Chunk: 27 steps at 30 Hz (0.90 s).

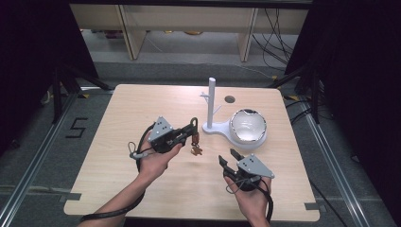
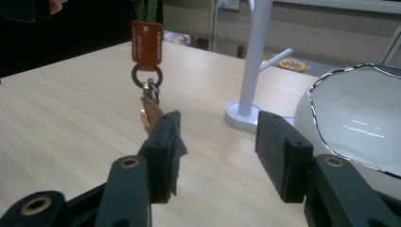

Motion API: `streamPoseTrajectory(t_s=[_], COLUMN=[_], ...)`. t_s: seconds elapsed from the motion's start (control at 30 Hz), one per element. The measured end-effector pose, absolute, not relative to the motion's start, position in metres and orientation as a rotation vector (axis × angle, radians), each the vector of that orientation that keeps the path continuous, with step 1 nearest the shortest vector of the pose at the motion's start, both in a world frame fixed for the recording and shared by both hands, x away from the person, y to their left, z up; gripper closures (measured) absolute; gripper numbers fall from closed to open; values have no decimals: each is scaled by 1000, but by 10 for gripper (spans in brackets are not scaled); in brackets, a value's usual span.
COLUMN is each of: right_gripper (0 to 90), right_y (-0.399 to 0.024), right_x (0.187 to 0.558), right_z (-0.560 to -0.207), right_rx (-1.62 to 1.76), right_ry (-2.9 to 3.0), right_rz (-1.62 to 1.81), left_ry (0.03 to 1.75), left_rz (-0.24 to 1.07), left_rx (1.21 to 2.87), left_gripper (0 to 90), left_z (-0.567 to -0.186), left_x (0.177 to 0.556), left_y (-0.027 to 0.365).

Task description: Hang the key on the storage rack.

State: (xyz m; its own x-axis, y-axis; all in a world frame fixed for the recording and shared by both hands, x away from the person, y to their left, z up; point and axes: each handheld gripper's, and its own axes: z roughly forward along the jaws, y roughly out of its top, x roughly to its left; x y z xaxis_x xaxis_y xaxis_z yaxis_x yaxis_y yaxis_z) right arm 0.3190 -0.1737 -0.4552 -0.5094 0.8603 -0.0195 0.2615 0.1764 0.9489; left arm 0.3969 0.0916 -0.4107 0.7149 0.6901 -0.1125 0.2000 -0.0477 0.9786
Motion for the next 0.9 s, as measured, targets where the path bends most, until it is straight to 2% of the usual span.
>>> streamPoseTrajectory(t_s=[0.9], right_gripper=[482], right_y=[-200], right_x=[315], right_z=[-467], right_rx=[1099], right_ry=[1862], right_rz=[1285], left_ry=[802], left_rz=[561], left_rx=[1568], left_gripper=[833], left_z=[-404], left_x=[417], left_y=[108])
